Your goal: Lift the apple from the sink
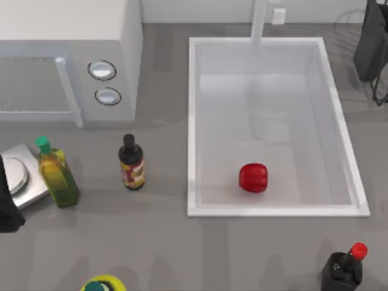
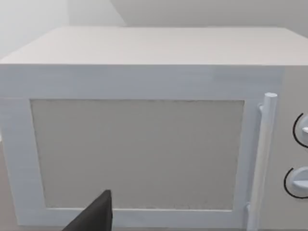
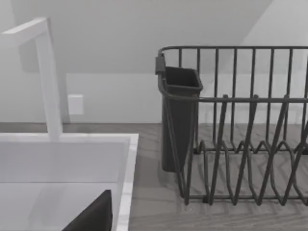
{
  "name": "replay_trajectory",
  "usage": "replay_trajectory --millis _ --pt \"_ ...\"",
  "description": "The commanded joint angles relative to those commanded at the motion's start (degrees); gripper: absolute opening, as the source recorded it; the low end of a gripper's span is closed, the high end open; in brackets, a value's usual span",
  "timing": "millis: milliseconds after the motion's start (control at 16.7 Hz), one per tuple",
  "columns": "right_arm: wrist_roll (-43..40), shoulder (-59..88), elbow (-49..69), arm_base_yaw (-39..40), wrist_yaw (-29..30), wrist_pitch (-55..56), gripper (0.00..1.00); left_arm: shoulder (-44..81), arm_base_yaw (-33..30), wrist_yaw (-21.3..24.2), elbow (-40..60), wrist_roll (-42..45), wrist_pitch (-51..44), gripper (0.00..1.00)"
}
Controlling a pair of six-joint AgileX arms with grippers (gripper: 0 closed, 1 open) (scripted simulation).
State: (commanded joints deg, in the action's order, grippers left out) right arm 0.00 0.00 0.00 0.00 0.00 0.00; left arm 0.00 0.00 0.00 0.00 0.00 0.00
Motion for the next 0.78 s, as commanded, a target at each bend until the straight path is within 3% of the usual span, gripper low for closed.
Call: replay_trajectory --millis 360,780 --pt "1.2 4.7 4.0 1.1 0.0 -2.6 1.00 0.0 0.0 0.0 0.0 0.0 0.0 1.00" --pt "7.6 29.6 25.0 6.9 0.0 -15.9 1.00 0.0 0.0 0.0 0.0 0.0 0.0 1.00"
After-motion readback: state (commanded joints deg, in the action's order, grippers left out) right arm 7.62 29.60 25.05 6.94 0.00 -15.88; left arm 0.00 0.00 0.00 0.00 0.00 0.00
